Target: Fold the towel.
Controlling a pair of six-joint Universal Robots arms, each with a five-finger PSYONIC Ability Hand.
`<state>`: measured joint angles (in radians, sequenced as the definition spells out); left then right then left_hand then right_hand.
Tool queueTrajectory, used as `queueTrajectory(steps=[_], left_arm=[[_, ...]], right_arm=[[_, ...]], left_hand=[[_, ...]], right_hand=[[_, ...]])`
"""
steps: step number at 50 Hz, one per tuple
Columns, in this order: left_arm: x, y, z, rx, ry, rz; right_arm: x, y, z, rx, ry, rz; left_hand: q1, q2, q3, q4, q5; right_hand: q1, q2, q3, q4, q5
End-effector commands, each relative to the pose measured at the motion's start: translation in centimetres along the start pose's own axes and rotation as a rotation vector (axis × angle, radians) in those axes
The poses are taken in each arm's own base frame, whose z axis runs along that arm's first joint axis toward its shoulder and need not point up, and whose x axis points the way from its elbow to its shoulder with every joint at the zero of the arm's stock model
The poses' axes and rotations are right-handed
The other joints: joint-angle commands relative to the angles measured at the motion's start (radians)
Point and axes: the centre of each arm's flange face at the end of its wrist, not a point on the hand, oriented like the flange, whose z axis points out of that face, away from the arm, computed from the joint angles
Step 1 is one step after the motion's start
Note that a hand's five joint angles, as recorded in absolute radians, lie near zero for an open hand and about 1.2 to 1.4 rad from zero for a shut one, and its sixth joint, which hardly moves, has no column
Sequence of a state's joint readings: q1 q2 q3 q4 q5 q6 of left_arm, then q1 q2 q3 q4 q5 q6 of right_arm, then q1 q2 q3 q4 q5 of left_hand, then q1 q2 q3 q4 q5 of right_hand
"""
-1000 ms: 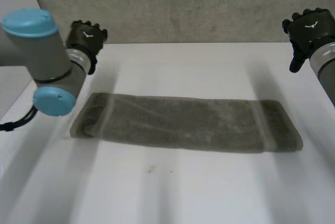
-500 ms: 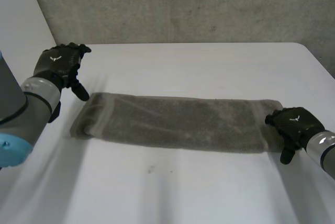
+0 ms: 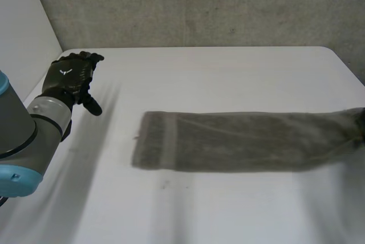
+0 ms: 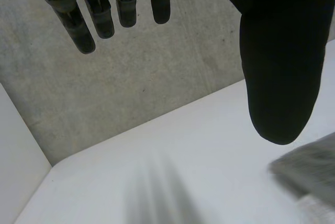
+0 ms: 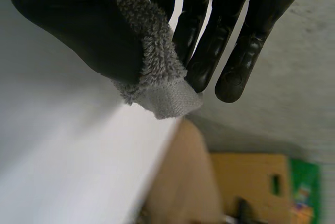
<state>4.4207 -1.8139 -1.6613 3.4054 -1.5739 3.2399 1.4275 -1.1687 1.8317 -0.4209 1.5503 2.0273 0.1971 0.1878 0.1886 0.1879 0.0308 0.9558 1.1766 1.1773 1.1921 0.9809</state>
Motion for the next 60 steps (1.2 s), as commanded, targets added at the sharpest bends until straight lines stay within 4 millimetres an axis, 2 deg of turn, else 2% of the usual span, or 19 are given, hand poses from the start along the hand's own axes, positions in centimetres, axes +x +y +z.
queueTrajectory(steps=[1,3,4,6,9,12,13,17,21,24,28,30,31,33,39,44,50,58,60], left_arm=[[0.0,-0.4,-0.3,0.013,0.0,0.0],[0.0,-0.5,-0.4,0.019,-0.001,0.0],[0.0,-0.5,-0.4,0.019,-0.001,0.0],[0.0,-0.5,-0.4,0.018,0.0,0.0],[0.0,-0.3,-0.5,0.013,-0.002,0.0],[0.0,-0.3,-0.6,0.012,-0.001,0.0],[0.0,-0.2,-0.6,0.008,-0.003,0.0],[0.0,-0.1,-0.7,0.005,-0.001,0.0],[0.1,0.1,-0.8,-0.001,0.001,0.0],[0.3,0.2,-0.7,-0.002,0.006,0.0],[0.7,0.1,-0.6,0.007,0.019,0.004],[1.3,-0.4,-0.5,0.028,0.035,0.011],[1.3,-0.4,-0.5,0.028,0.035,0.011],[1.6,-0.6,-0.3,0.041,0.043,0.013],[4.1,-1.2,0.5,0.081,0.102,0.014],[6.3,-2.0,0.5,0.111,0.156,0.014],[10.1,-1.4,-0.1,0.104,0.254,0.018],[13.3,2.6,-0.9,-0.007,0.283,0.075],[14.2,4.9,-1.2,-0.057,0.266,0.147]], right_arm=[[2.3,-3.2,0.6,0.098,0.119,-0.106],[2.0,-8.2,-1.0,0.264,0.149,-0.084],[2.0,-8.3,-1.0,0.265,0.149,-0.084],[0.7,-12.5,-3.4,0.419,0.121,-0.035],[-0.2,-14.2,-4.7,0.488,0.092,-0.021],[-6.0,-20.5,-12.1,0.823,-0.119,-0.019],[-6.1,-20.6,-12.1,0.824,-0.12,-0.019],[-13.9,-21.8,-17.9,1.015,-0.38,-0.085],[-18.3,-21.3,-20.4,1.044,-0.501,-0.122],[-19.5,-21.0,-21.1,1.056,-0.538,-0.135],[-19.8,-20.8,-21.1,1.046,-0.547,-0.138],[-18.9,-21.1,-20.8,1.037,-0.524,-0.115],[-18.9,-21.1,-20.8,1.037,-0.524,-0.114],[-16.5,-22.0,-20.9,1.021,-0.507,-0.008],[-11.9,-21.5,-17.4,0.853,-0.487,0.294],[-7.5,-18.8,-14.7,0.643,-0.536,0.605],[-6.9,-15.3,-12.9,0.446,-0.589,0.673],[-7.2,-9.7,-10.8,0.242,-0.626,0.719],[-7.3,-9.2,-10.7,0.229,-0.637,0.727]], left_hand=[[0.002,0.011,0.01,0.011,-0.006],[0.002,0.011,0.01,0.011,-0.006],[0.002,0.011,0.01,0.011,-0.006],[0.002,0.011,0.01,0.011,-0.006],[-0.001,0.008,0.007,0.008,-0.009],[0.002,0.011,0.01,0.011,-0.006],[-0.001,0.008,0.007,0.008,-0.009],[0.002,0.011,0.01,0.011,-0.006],[0.002,0.011,0.01,0.011,-0.006],[-0.001,0.008,0.007,0.008,-0.009],[-0.001,0.008,0.007,0.008,-0.009],[0.002,0.011,0.01,0.011,-0.006],[0.002,0.011,0.01,0.011,-0.006],[0.005,0.014,0.013,0.014,-0.004],[0.019,0.029,0.028,0.029,0.011],[0.022,0.032,0.031,0.031,0.014],[0.022,0.032,0.031,0.031,0.014],[0.022,0.032,0.031,0.031,0.014],[0.022,0.032,0.031,0.031,0.014]], right_hand=[[0.44,0.22,0.219,0.204,0.241],[0.44,0.22,0.219,0.204,0.241],[0.44,0.22,0.219,0.204,0.241],[0.44,0.22,0.219,0.204,0.241],[0.44,0.22,0.219,0.204,0.241],[0.44,0.22,0.219,0.204,0.241],[0.44,0.22,0.219,0.204,0.241],[0.44,0.22,0.219,0.204,0.241],[0.44,0.22,0.219,0.204,0.241],[0.44,0.22,0.219,0.204,0.241],[0.397,0.177,0.176,0.161,0.198],[-0.283,-0.504,-0.505,-0.52,-0.483],[-0.287,-0.507,-0.508,-0.523,-0.486],[-0.781,-1.002,-1.003,-1.018,-0.981],[-0.781,-1.002,-1.003,-1.018,-0.981],[-0.781,-1.002,-1.003,-1.018,-0.981],[-0.781,-1.002,-1.003,-1.018,-0.981],[-0.781,-1.002,-1.003,-1.018,-0.981],[-0.781,-1.002,-1.003,-1.018,-0.981]])
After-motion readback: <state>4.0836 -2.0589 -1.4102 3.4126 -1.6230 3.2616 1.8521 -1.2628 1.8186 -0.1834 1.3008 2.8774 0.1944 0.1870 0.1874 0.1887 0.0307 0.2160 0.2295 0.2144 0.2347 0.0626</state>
